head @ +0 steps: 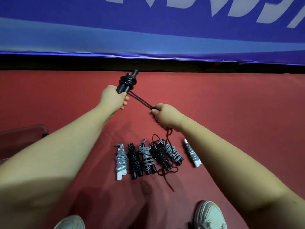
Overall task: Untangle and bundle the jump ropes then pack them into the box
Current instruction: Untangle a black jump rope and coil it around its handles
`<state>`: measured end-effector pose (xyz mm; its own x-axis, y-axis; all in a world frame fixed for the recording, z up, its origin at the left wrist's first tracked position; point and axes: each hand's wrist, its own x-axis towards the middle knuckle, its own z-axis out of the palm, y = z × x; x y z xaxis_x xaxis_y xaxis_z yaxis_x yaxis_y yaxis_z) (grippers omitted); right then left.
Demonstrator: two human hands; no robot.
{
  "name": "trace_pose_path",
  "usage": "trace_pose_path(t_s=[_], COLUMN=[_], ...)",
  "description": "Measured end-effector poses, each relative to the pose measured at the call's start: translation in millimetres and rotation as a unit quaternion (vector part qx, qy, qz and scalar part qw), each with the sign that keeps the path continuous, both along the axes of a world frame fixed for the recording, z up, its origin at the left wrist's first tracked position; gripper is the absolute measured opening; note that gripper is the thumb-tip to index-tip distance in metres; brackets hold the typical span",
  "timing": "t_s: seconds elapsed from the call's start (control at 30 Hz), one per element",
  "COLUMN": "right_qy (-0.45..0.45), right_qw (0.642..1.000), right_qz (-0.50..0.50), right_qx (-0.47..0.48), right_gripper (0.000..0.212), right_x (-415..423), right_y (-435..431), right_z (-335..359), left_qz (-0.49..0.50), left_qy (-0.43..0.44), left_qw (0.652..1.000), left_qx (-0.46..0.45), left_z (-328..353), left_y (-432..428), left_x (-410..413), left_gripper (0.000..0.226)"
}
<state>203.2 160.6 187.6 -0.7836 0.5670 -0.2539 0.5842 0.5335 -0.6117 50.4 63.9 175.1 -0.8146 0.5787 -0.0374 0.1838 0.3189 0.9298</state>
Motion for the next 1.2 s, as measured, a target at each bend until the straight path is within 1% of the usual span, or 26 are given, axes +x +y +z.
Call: trace_pose_path(t_s=[0.03,0.07,0.1,0.13,0.17,0.2,0.27,0.33,0.43,0.5,0.57,0.67,0.73,0.77,0.83,0.9,0.97,1.07,1.1,1.13,1.17,1.2], right_qy=[0.007,0.004,-0.011,-0.029,-0.043,-0.045,-0.022,0.004,0.002,0.002,0.015,0.02,0.024,0.032,0.056,0.063,0.078,0.105,0.116,0.112,0.098,0.08], right_qw=[1.0,1.0,0.999,0.993,0.978,0.957,0.916,0.89,0.876,0.879,0.892,0.911,0.932,0.947,0.975,0.99,0.993,0.993,0.992,0.991,0.991,0.991], right_qz=[-0.005,0.003,0.025,0.048,0.063,0.07,0.084,0.111,0.154,0.167,0.17,0.179,0.168,0.149,0.103,0.076,0.073,0.031,0.024,0.024,0.035,0.045], right_qx=[-0.017,-0.007,0.035,0.106,0.194,0.277,0.393,0.443,0.458,0.447,0.419,0.372,0.322,0.283,0.19,0.1,0.049,0.042,0.051,0.063,0.079,0.096], right_gripper=[0.021,0.022,0.025,0.028,0.03,0.031,0.03,0.03,0.03,0.029,0.03,0.035,0.039,0.039,0.033,0.017,0.03,0.04,0.037,0.03,0.023,0.023], right_x=[0,0,0,0,0,0,-1,-2,-1,2,3,6,10,13,21,32,39,33,27,20,15,10], right_y=[-2,-4,-7,-11,-14,-16,-15,-8,4,9,14,22,29,33,43,47,39,13,7,3,-1,-5], right_z=[3,7,11,15,18,22,28,35,43,42,42,37,30,24,11,-2,-12,-17,-20,-24,-29,-33], left_qz=[0.015,0.023,0.022,0.012,-0.006,-0.03,-0.096,-0.175,-0.25,-0.294,-0.348,-0.429,-0.456,-0.457,-0.441,-0.415,-0.389,-0.324,-0.294,-0.261,-0.229,-0.201], left_qy=[0.006,0.012,0.026,0.049,0.082,0.115,0.167,0.191,0.215,0.23,0.231,0.196,0.175,0.16,0.117,0.069,0.019,-0.06,-0.081,-0.097,-0.107,-0.109], left_qw=[1.0,0.998,0.996,0.992,0.985,0.976,0.954,0.933,0.909,0.891,0.872,0.848,0.844,0.85,0.874,0.899,0.919,0.944,0.951,0.956,0.962,0.967], left_qx=[-0.023,-0.049,-0.081,-0.115,-0.15,-0.181,-0.229,-0.25,-0.256,-0.257,-0.257,-0.242,-0.224,-0.209,-0.167,-0.122,-0.071,0.028,0.061,0.087,0.105,0.114], left_z=[-6,-10,-14,-16,-17,-16,-11,-8,-3,0,4,9,13,15,20,25,30,34,34,34,35,34], left_y=[-2,-5,-7,-8,-9,-9,-11,-14,-18,-19,-19,-19,-20,-21,-25,-28,-28,-22,-18,-15,-12,-10], left_x=[-5,-8,-10,-10,-10,-8,-1,8,20,26,32,41,45,46,45,42,41,44,45,45,44,42], left_gripper=[0.009,0.009,0.011,0.014,0.015,0.015,0.015,0.013,0.01,0.011,0.014,0.012,0.016,0.015,0.011,0.01,0.009,0.011,0.012,0.012,0.013,0.012])
